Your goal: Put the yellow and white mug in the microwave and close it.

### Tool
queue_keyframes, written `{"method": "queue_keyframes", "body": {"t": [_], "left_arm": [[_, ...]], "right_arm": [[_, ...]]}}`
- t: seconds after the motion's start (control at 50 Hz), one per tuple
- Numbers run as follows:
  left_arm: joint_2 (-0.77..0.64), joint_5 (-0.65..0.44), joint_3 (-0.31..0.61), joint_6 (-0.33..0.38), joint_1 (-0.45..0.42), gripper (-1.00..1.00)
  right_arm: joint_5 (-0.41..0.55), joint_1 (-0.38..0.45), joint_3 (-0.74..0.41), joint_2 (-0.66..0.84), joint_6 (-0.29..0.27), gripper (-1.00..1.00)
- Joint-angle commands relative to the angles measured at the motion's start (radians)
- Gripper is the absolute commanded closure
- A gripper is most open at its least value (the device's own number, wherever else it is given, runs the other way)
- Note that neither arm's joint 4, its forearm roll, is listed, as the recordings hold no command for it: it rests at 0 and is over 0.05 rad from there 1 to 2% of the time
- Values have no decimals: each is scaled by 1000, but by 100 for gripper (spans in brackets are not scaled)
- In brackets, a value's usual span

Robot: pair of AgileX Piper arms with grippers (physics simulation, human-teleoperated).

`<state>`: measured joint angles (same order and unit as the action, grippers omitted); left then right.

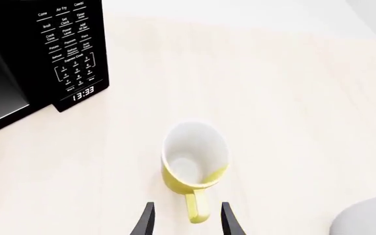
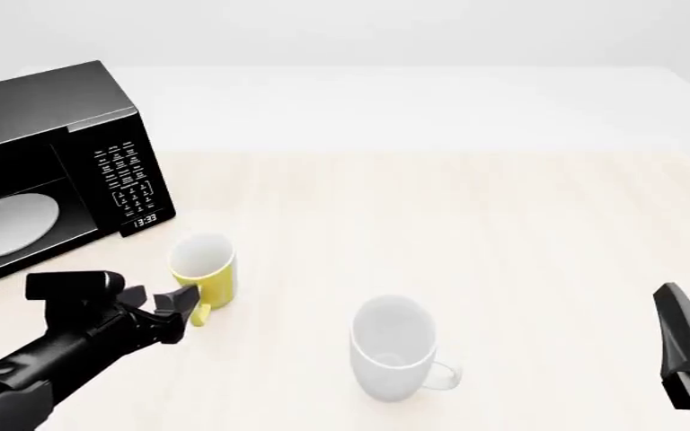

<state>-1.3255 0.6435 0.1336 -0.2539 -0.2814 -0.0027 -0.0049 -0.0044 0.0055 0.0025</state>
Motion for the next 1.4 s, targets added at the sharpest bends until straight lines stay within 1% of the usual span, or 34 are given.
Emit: {"method": "queue_keyframes", "body": {"t": [0.02, 0.16, 0.3, 0.42, 0.8, 0.84, 0.86, 1.0, 1.1, 1.22, 1.4], "left_arm": [[-59, 32, 7, -11, -7, -100], [-92, 49, 11, -20, -11, -100], [-166, 97, 14, -26, -18, -100], [-191, 108, 20, -29, -21, -100], [-335, 198, 35, -50, -36, -100], [-331, 199, 31, -54, -40, -100], [-329, 198, 31, -54, -39, 100], [-296, 193, 15, -44, -31, 100], [-230, 177, -4, -33, -34, 100], [-146, 133, -16, -19, -30, 100], [-19, 72, -37, 21, 1, 100]], "right_arm": [[0, 0, 0, 0, 0, -100], [0, 0, 0, 0, 0, -100], [0, 0, 0, 0, 0, -100], [0, 0, 0, 0, 0, -100], [0, 0, 0, 0, 0, -100], [0, 0, 0, 0, 0, -100], [0, 0, 0, 0, 0, -100], [0, 0, 0, 0, 0, -100], [0, 0, 0, 0, 0, -100], [0, 0, 0, 0, 0, -100], [0, 0, 0, 0, 0, -100]]}}
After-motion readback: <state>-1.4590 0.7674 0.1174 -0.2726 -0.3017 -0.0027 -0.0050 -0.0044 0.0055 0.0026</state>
